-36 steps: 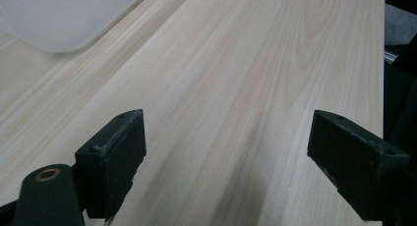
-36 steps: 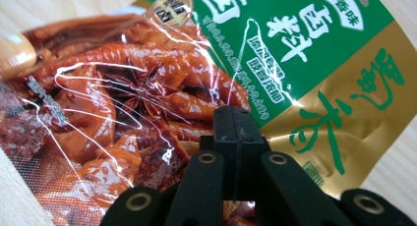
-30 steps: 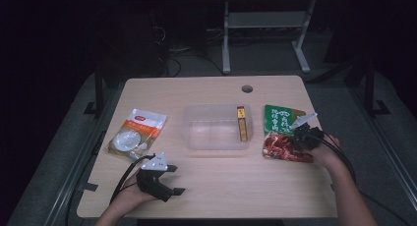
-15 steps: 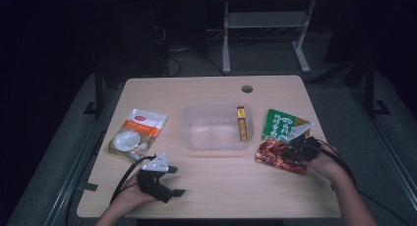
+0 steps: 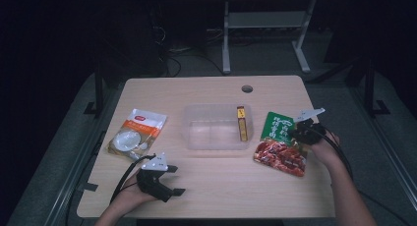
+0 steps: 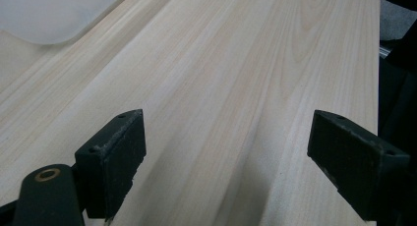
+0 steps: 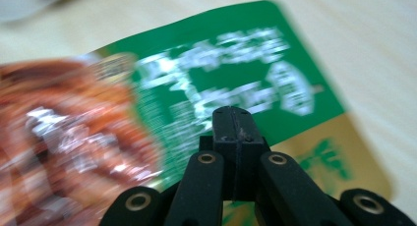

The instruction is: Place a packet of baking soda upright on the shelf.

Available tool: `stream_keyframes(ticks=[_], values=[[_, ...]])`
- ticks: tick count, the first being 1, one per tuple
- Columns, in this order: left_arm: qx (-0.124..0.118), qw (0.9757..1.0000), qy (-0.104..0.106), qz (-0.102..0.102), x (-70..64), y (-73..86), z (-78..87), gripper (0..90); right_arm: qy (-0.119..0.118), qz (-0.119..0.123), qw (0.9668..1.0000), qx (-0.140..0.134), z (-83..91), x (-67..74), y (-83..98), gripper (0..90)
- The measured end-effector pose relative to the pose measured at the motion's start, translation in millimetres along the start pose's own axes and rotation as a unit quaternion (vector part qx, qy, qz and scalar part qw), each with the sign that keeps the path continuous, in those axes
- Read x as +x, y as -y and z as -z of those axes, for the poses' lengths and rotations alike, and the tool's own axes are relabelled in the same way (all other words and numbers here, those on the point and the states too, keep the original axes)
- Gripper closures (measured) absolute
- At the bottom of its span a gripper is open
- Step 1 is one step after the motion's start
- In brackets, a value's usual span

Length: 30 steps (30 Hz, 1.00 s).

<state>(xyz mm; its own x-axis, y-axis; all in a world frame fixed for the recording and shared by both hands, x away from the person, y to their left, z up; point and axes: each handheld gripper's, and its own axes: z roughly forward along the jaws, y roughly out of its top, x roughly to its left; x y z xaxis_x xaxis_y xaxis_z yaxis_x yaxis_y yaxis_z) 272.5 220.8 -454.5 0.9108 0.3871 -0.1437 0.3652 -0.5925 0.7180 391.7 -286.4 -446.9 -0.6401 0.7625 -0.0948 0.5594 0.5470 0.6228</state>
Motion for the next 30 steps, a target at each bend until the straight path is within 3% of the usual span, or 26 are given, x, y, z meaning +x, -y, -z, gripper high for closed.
stream_keyframes(ticks=[1,4,5,12,13,26,27,29,30], values=[[0.0,1.0,0.001,0.0,0.3,0.2,-0.2,14.1,0.01,-0.017,0.9998,-0.008,-5.6,-11.0,-5.0,90.0],[-0.001,1.0,0.001,0.001,0.7,0.3,-0.4,14.0,0.023,-0.023,0.9994,-0.011,-13.1,-20.2,-10.2,90.0],[-0.001,1.0,0.001,0.001,0.9,0.3,-0.4,14.0,0.029,-0.039,0.9988,-0.013,-21.8,-29.0,-14.8,90.0],[-0.01,0.9999,0.009,0.003,0.6,-0.6,0.5,13.3,0.043,-0.071,0.9963,-0.022,-45.4,-43.5,-15.4,90.0],[-0.008,0.9999,0.014,0.003,0.4,0.0,0.0,13.3,0.048,-0.085,0.9948,-0.028,-46.0,-46.5,-13.2,90.0],[0.001,0.9998,0.018,-0.002,-0.6,-0.4,-5.0,13.2,0.045,-0.063,0.9966,-0.028,-47.2,-47.6,-12.7,90.0],[0.003,0.9998,0.017,-0.003,-0.7,-0.5,-4.8,13.2,0.039,-0.068,0.9968,-0.018,-46.1,-48.6,-14.1,90.0],[0.001,0.9998,0.017,-0.004,-1.2,-0.6,-4.4,13.3,0.04,-0.045,0.9982,0.001,-45.5,-46.2,-18.5,90.0],[0.0,0.9999,0.017,-0.003,-1.5,-0.6,-4.0,13.3,0.04,-0.045,0.9982,0.001,-45.5,-46.2,-18.5,90.0]])
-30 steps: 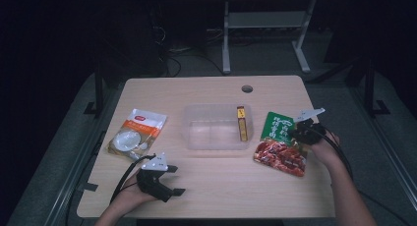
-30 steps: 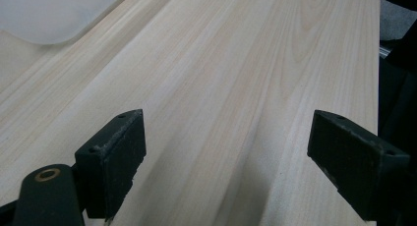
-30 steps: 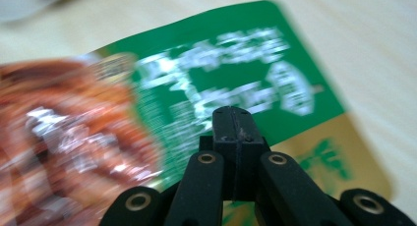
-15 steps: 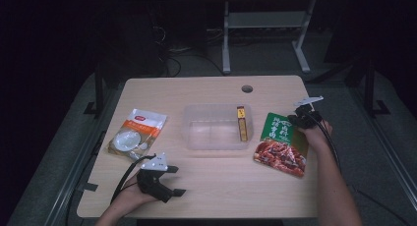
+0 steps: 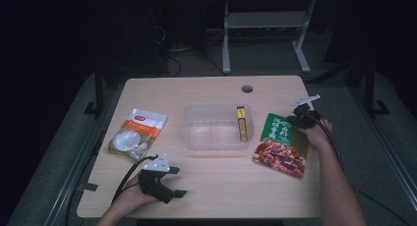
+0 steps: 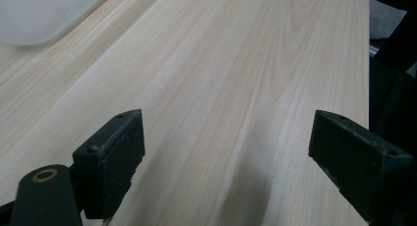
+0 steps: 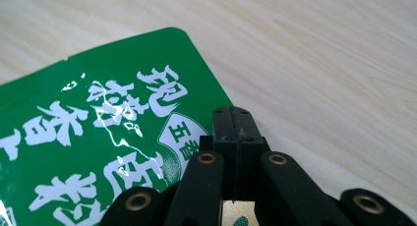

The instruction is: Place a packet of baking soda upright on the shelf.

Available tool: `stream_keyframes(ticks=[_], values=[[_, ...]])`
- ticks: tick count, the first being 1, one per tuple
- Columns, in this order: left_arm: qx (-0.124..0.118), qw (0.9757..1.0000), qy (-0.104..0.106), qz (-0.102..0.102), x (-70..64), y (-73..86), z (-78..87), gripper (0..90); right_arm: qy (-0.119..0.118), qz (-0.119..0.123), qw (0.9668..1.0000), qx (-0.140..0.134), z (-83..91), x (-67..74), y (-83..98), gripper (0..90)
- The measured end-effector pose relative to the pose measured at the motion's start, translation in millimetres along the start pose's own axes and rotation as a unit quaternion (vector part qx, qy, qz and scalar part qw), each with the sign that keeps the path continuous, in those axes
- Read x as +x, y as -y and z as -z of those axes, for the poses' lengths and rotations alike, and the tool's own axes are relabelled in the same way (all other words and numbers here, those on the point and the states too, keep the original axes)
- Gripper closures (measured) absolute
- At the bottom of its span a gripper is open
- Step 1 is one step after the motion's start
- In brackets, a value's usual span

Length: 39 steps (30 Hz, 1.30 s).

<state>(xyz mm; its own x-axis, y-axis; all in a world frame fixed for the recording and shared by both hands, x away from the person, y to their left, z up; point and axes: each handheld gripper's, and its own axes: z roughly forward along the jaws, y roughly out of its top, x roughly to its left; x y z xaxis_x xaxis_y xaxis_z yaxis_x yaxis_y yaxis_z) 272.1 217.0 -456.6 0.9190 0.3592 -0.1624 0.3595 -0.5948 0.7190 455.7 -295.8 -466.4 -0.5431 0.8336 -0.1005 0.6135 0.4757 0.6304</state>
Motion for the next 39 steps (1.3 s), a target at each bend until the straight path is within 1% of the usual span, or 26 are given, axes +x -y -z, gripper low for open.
stream_keyframes(ticks=[1,3,7,8,9,14,15,16,18,19,22,23,25,27,30,31,33,34,35,36,37,38,39], values=[[0.001,1.0,0.0,-0.001,0.0,0.1,0.4,13.3,-0.003,0.007,0.9999,0.013,1.7,2.7,-1.5,90.0],[0.001,1.0,0.0,0.0,0.1,0.7,0.6,13.3,-0.004,0.011,0.9998,0.015,2.3,3.9,-1.7,90.0],[-0.001,1.0,0.0,-0.001,-0.4,0.6,1.5,13.3,-0.023,0.018,0.9992,0.026,8.0,9.6,0.9,90.0],[-0.001,1.0,0.0,-0.002,-0.4,0.4,1.6,13.3,-0.023,0.018,0.9992,0.026,8.0,9.6,0.9,90.0],[0.0,1.0,-0.001,-0.003,-0.5,0.2,1.8,13.3,-0.025,0.024,0.999,0.028,9.6,11.4,1.9,90.0],[0.0,1.0,-0.001,-0.002,-1.6,-0.1,2.2,13.3,-0.04,0.036,0.9978,0.039,18.9,19.6,8.7,90.0],[-0.001,1.0,0.0,-0.001,-2.0,-0.1,2.2,13.3,-0.041,0.04,0.9975,0.042,21.0,20.8,10.3,90.0],[0.001,1.0,0.0,-0.003,-2.3,-0.2,2.3,13.3,-0.045,0.05,0.9966,0.049,25.3,24.2,13.3,90.0],[0.001,1.0,0.001,-0.004,-2.5,-0.3,2.1,13.3,-0.045,0.054,0.9962,0.052,27.8,26.7,15.1,90.0],[0.0,1.0,0.001,-0.004,-3.0,-0.5,1.8,13.3,-0.05,0.059,0.9956,0.052,32.4,31.0,19.7,90.0],[-0.001,1.0,0.001,-0.003,-3.6,-0.8,1.5,13.3,-0.054,0.064,0.9949,0.056,37.2,34.7,23.8,90.0],[-0.001,1.0,0.001,-0.002,-4.0,-1.0,1.5,13.3,-0.057,0.074,0.9938,0.061,42.4,39.7,28.1,90.0],[-0.001,1.0,0.002,-0.003,-4.4,-1.2,1.5,13.3,-0.058,0.078,0.9935,0.06,44.8,42.1,30.6,90.0],[0.0,1.0,0.003,-0.004,-4.4,-1.3,1.2,13.3,-0.069,0.084,0.9922,0.062,52.7,48.9,38.0,90.0],[0.0,1.0,0.003,-0.004,-4.5,-1.4,1.2,13.3,-0.076,0.087,0.9913,0.064,60.3,55.3,45.6,90.0],[-0.001,1.0,0.003,-0.004,-4.6,-1.5,1.4,13.3,-0.076,0.087,0.9913,0.064,60.3,55.3,45.6,90.0],[0.0,1.0,0.002,-0.003,-4.7,-1.4,1.2,13.3,-0.087,0.091,0.9901,0.061,67.4,62.0,53.2,90.0],[0.0,1.0,0.002,-0.003,-4.7,-1.4,1.2,13.3,-0.087,0.091,0.9901,0.061,67.4,62.0,53.2,90.0],[0.001,1.0,0.002,-0.005,-4.5,-1.4,1.1,13.3,-0.095,0.092,0.9894,0.06,72.2,67.6,58.2,90.0],[0.001,1.0,0.002,-0.004,-4.8,-1.6,0.9,13.3,-0.095,0.092,0.9894,0.06,72.2,67.6,58.2,90.0],[0.0,1.0,0.002,-0.004,-4.9,-1.7,0.5,13.3,-0.1,0.094,0.9889,0.056,74.1,70.1,60.4,90.0],[0.002,1.0,0.002,-0.004,-5.0,-1.9,0.5,13.3,-0.113,0.095,0.9874,0.057,78.3,76.8,64.2,90.0],[0.001,1.0,0.003,-0.004,-5.2,-2.1,0.1,13.3,-0.121,0.097,0.9864,0.056,79.8,80.9,65.5,90.0]])
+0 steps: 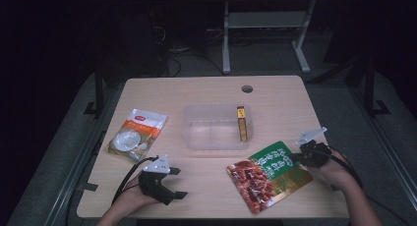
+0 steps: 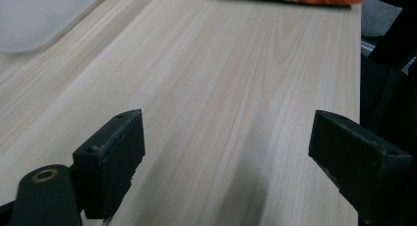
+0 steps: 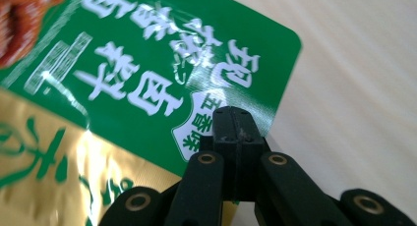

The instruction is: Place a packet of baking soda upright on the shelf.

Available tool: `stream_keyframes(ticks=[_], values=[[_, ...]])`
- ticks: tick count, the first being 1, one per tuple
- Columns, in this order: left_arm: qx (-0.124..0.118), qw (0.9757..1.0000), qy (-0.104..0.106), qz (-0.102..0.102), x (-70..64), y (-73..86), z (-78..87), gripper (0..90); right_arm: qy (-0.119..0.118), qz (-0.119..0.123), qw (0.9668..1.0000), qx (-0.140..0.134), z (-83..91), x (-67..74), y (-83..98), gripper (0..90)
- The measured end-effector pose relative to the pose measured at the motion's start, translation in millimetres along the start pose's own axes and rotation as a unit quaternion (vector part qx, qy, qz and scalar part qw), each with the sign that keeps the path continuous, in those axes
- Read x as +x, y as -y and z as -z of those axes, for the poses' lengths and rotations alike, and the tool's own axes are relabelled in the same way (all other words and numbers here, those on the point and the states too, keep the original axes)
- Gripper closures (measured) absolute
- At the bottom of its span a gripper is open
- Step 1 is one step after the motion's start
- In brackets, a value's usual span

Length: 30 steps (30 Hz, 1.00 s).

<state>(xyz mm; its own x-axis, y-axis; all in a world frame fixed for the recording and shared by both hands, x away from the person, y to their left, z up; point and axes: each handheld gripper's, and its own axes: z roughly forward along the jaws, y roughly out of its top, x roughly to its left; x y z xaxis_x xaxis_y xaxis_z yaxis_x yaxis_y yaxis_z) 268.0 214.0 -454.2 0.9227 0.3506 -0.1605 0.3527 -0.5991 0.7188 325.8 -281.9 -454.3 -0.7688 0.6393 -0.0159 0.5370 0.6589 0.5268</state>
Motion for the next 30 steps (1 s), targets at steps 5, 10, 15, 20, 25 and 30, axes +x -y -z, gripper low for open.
stream_keyframes(ticks=[5,10,15,20,25,30], values=[[-0.002,1.0,-0.003,-0.002,0.4,0.2,0.0,13.3,-0.024,0.022,0.9995,0.006,-0.2,19.8,-3.5,90.0],[-0.004,1.0,-0.003,-0.003,0.2,0.4,1.2,13.3,-0.048,0.054,0.9974,0.007,-5.6,42.4,-13.9,90.0],[-0.002,1.0,-0.002,-0.002,-0.7,-0.2,2.2,13.3,-0.068,0.093,0.9933,0.006,-14.6,60.4,-27.9,90.0],[-0.001,1.0,-0.002,-0.005,-1.3,-0.5,3.0,13.3,-0.071,0.128,0.9892,0.006,-19.7,75.4,-39.5,90.0],[-0.001,1.0,-0.001,-0.005,-1.3,-0.8,1.7,13.3,-0.105,0.144,0.9838,-0.023,-15.7,95.5,-47.1,90.0],[0.002,1.0,0.0,-0.008,-2.7,-1.0,1.0,13.3,-0.176,0.197,0.9632,-0.047,-18.8,127.9,-59.6,90.0]])
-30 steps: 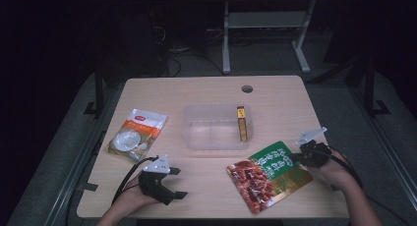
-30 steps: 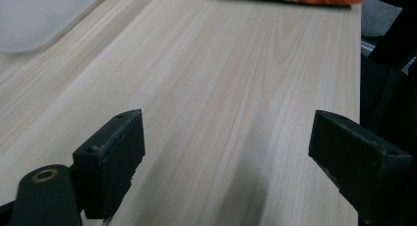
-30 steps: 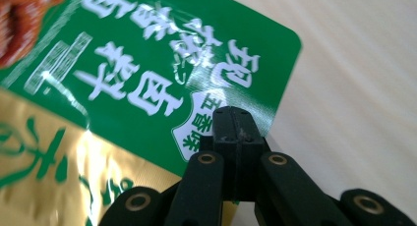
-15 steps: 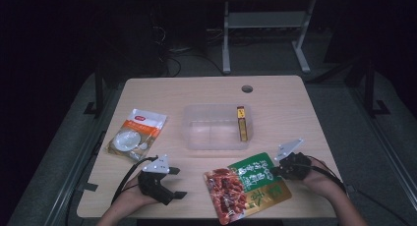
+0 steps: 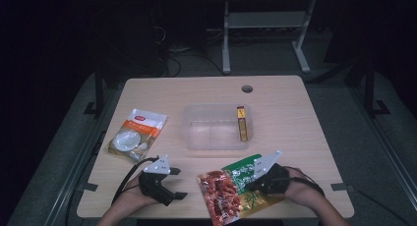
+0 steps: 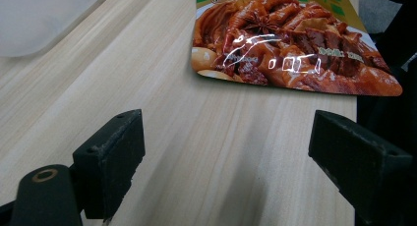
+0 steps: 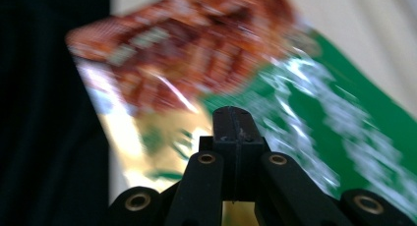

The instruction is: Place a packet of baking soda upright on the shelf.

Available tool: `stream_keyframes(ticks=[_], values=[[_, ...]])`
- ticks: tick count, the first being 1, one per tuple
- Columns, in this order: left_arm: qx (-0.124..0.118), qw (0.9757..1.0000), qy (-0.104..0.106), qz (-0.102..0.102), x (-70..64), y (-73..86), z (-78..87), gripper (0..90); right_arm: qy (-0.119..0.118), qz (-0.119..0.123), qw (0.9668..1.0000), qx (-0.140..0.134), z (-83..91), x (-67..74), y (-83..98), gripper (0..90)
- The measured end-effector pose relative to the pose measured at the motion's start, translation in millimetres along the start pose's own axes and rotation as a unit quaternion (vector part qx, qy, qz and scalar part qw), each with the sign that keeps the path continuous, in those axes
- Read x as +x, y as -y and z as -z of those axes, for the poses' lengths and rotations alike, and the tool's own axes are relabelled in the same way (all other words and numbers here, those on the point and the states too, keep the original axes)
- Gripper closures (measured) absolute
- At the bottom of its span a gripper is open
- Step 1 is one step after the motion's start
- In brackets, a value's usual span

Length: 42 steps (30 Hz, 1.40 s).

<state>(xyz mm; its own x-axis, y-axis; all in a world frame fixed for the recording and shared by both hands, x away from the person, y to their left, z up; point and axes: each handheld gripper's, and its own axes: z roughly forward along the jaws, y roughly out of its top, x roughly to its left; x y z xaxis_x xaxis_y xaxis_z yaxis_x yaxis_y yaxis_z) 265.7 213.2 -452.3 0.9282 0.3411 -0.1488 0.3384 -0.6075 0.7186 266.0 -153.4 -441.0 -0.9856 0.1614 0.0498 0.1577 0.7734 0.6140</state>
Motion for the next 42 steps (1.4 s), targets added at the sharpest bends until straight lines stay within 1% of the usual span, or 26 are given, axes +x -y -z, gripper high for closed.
stream_keyframes(ticks=[1,2,3,5,8,9,10,13,16,18,19,20,21,24,28,30,32,34,35,36,37,38,39,40,41,42], values=[[0.0,1.0,0.0,0.0,0.0,0.1,0.0,13.3,-0.013,0.011,0.9999,0.0,-4.0,4.2,-3.5,90.0],[0.001,1.0,0.0,0.0,0.1,0.0,-0.1,13.3,-0.028,0.024,0.9992,0.01,-13.9,11.7,-7.9,90.0],[0.001,1.0,0.0,0.0,0.1,0.0,-0.1,13.3,-0.028,0.024,0.9992,0.01,-13.9,11.7,-7.9,90.0],[0.002,1.0,0.001,-0.002,-0.1,-0.3,-0.3,13.3,-0.046,0.035,0.9981,0.021,-26.4,15.9,-10.5,90.0],[0.005,1.0,0.002,-0.004,-0.3,-0.6,-0.9,13.3,-0.048,0.036,0.998,0.022,-29.5,15.1,-12.8,90.0],[0.005,1.0,0.002,-0.004,-0.3,-0.5,-1.1,13.3,-0.043,0.039,0.9981,0.022,-31.8,13.5,-15.1,90.0],[0.003,1.0,0.003,-0.005,0.1,-0.5,-1.5,13.3,-0.044,0.037,0.9981,0.024,-32.7,12.9,-16.5,90.0],[0.003,1.0,0.003,-0.004,0.2,-0.5,-1.7,13.3,-0.042,0.045,0.9979,0.023,-35.1,10.7,-19.2,90.0],[0.003,1.0,0.002,-0.004,0.1,-0.5,-1.5,13.3,-0.035,0.048,0.9981,0.018,-39.2,8.0,-23.7,90.0],[0.003,1.0,0.002,-0.004,0.3,-0.5,-1.3,13.4,-0.028,0.05,0.9982,0.017,-43.3,6.9,-29.3,90.0],[0.003,1.0,0.002,-0.004,0.5,-0.6,-1.2,13.4,-0.028,0.05,0.9982,0.017,-43.3,6.9,-29.3,90.0],[0.003,1.0,0.003,-0.002,0.4,-0.6,-1.0,13.3,-0.022,0.056,0.9981,0.015,-46.6,6.1,-33.6,90.0],[0.003,1.0,0.003,-0.002,0.4,-0.6,-1.0,13.4,-0.022,0.056,0.9981,0.015,-46.6,6.1,-33.6,90.0],[0.0,1.0,0.004,0.0,-0.4,-1.3,-0.3,13.3,-0.012,0.065,0.9977,0.013,-52.6,4.0,-41.7,90.0],[-0.003,1.0,0.002,-0.002,0.5,-2.9,0.3,13.3,-0.008,0.07,0.9975,0.009,-58.2,2.7,-49.2,90.0],[-0.011,0.9999,0.001,0.0,0.6,-5.6,0.8,13.3,-0.008,0.066,0.9978,0.006,-58.2,2.7,-49.6,90.0],[-0.02,0.9998,0.001,0.003,0.4,-9.9,1.6,13.2,-0.009,0.057,0.9983,0.0,-56.2,2.4,-47.9,90.0],[-0.023,0.9997,0.003,0.004,1.2,-13.1,1.3,13.2,0.001,0.047,0.9989,-0.009,-50.6,0.8,-44.9,89.9],[-0.023,0.9997,0.006,0.005,1.8,-14.8,0.7,13.3,0.006,0.043,0.999,-0.014,-47.1,-0.5,-43.3,88.3],[-0.028,0.9995,0.009,0.008,2.4,-17.2,-0.4,13.3,0.013,0.036,0.9991,-0.021,-43.5,-1.2,-41.3,82.1],[-0.031,0.9994,0.012,0.01,2.3,-18.7,-1.1,13.3,0.024,0.027,0.999,-0.026,-39.0,-2.9,-38.5,79.5],[-0.032,0.9994,0.014,0.007,3.0,-21.2,-1.2,13.2,0.038,0.015,0.9987,-0.03,-32.8,-4.1,-33.4,73.6],[-0.035,0.9992,0.017,0.003,3.6,-23.6,-2.4,13.2,0.038,0.015,0.9987,-0.03,-32.8,-4.1,-33.4,73.6],[-0.037,0.9991,0.02,0.001,3.6,-26.0,-3.8,13.0,0.048,0.005,0.9983,-0.034,-29.1,-4.9,-30.2,70.2],[-0.036,0.9991,0.023,-0.003,4.0,-28.4,-5.9,12.4,0.053,-0.004,0.998,-0.035,-25.1,-6.7,-26.7,67.8],[-0.031,0.9992,0.024,-0.007,4.3,-30.9,-7.9,12.3,0.057,-0.025,0.9974,-0.037,-20.7,-6.6,-23.5,64.5]])
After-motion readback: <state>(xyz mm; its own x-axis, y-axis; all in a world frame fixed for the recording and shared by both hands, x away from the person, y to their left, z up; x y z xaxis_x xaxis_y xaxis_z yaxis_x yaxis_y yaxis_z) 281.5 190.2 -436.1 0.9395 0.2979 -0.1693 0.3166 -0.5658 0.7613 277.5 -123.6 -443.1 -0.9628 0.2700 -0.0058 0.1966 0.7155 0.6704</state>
